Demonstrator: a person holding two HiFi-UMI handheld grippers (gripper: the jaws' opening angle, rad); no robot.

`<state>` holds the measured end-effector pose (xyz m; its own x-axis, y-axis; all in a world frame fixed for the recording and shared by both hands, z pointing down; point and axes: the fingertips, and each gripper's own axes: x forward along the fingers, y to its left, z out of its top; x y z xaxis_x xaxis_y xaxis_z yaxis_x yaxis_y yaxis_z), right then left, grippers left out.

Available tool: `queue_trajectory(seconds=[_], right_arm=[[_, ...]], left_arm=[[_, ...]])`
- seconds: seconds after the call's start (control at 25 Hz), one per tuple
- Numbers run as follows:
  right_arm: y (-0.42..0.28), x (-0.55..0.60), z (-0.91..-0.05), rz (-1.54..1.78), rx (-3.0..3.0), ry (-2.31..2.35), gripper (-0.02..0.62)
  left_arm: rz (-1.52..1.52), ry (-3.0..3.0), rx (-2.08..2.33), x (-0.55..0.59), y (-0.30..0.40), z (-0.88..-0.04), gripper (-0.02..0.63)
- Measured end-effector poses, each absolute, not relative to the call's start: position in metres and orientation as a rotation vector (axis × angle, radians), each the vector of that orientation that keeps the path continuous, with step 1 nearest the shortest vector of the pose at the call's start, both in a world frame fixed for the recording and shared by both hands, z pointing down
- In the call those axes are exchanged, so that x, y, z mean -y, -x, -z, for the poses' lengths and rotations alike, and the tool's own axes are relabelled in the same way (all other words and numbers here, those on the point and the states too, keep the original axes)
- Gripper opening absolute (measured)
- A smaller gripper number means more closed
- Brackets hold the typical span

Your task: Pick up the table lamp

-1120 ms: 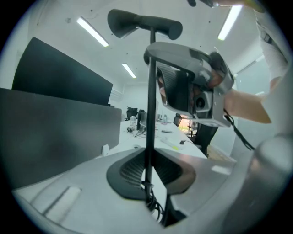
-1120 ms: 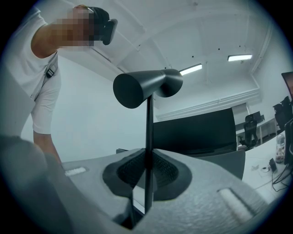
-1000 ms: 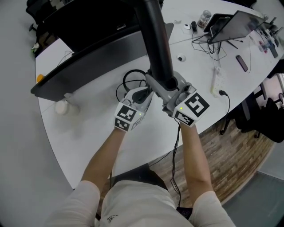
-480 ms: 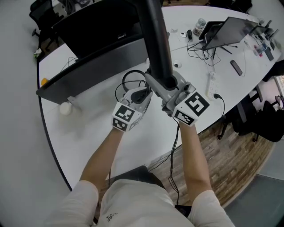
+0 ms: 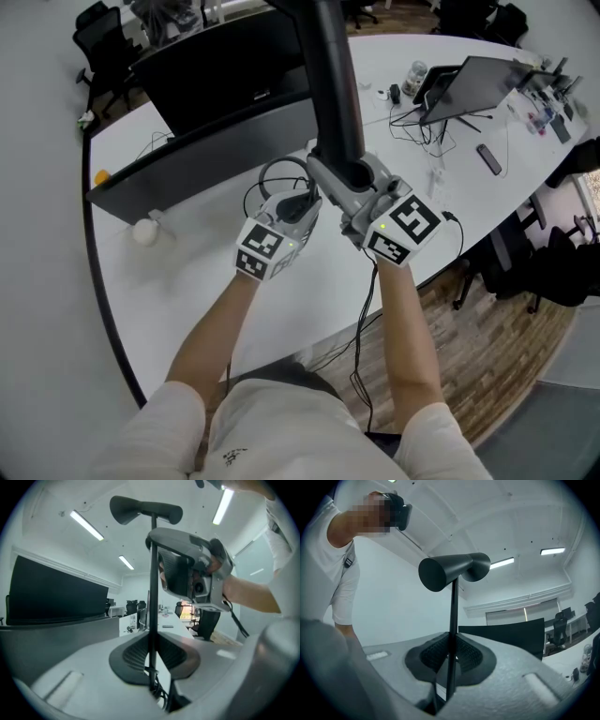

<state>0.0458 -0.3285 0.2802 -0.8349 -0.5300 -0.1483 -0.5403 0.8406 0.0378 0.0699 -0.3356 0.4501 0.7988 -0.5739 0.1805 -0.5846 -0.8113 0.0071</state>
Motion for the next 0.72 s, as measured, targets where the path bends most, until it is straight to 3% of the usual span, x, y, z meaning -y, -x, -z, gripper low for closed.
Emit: queue_trajectory(seconds=[0.72], right_arm=[[-0.053, 0.293, -0.221, -0.164, -2.878, 0.794, 0.037]], left_arm=[[-0.229, -2.964, 0.951, 0.306, -0.078, -0.39, 0.048]])
